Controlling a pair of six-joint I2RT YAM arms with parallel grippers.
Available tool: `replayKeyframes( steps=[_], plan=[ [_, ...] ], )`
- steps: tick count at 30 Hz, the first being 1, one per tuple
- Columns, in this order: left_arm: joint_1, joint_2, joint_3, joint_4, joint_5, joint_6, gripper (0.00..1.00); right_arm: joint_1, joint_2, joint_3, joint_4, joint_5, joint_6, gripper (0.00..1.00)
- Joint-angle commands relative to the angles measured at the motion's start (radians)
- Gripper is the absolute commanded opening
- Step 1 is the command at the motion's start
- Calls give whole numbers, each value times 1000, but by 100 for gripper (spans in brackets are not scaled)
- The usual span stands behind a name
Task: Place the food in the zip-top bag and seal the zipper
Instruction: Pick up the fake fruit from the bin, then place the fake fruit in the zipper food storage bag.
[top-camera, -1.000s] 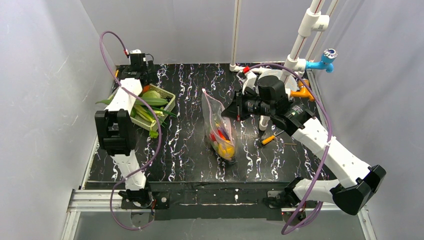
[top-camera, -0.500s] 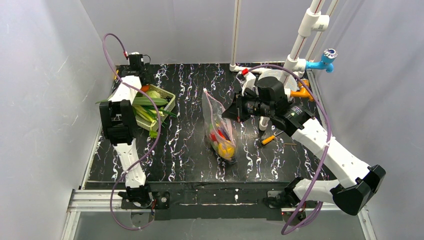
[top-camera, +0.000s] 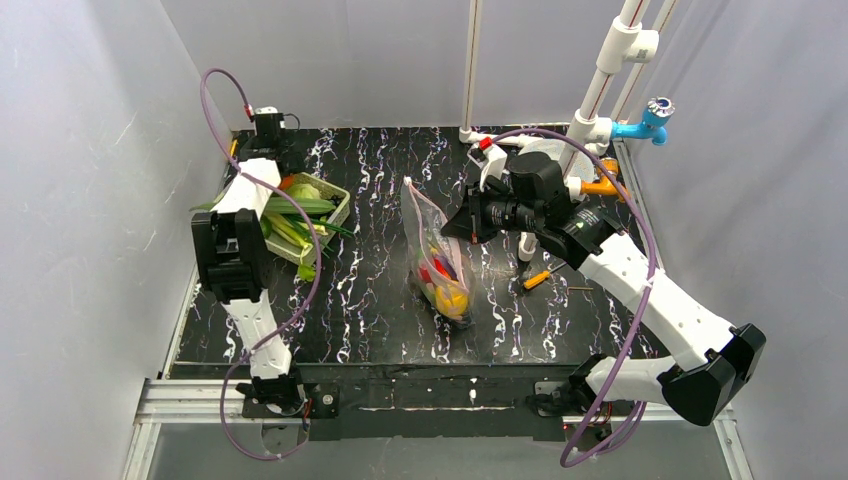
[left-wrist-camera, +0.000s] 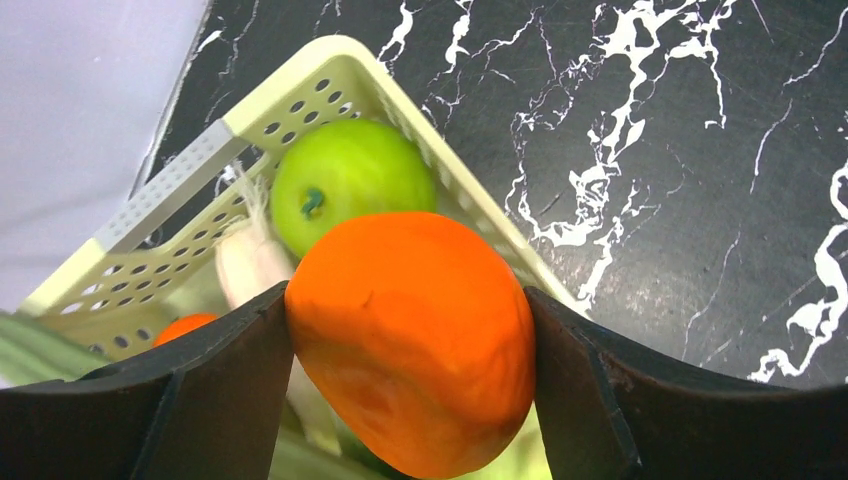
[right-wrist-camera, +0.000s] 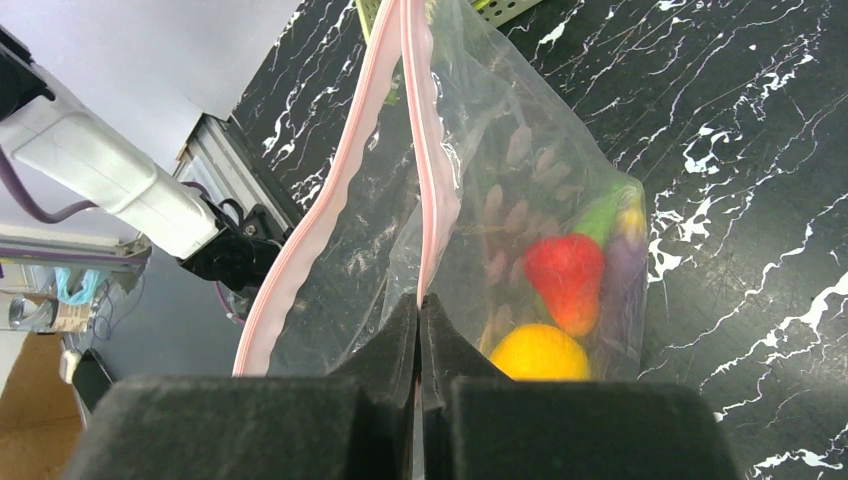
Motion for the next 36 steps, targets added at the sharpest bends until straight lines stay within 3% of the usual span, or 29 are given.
replayKeyframes(
  steps=[1, 7, 10, 15, 18, 22, 27, 36],
  plan=[
    [5, -151, -34, -10, -35, 45, 31, -1, -6, 28, 41, -29, 12, 1],
    [4, -274, -41, -53, -1, 26, 31, -2, -3, 41, 38, -24, 15, 1],
    [4, -358, -48, -125, 119, -63, 31, -3, -6, 41, 37, -32, 21, 1],
    [4, -522, -150, -129, 613, -289, 35, -4, -1, 46, 21, -42, 44, 1],
    [-10, -598, -274, 36, 988, -449, 38, -4, 4, 68, 1, -52, 54, 1],
    [-100, -655, -383, 312, 1246, -624, 39, -4, 11, 80, -13, -40, 64, 1],
    [-272, -733, -403, 522, 1367, -665, 42, -6, 7, 71, 3, -28, 91, 1],
    [-456, -898, -498, 667, 1375, -656, 45, -11, -27, 18, 55, -34, 139, 1]
  ],
)
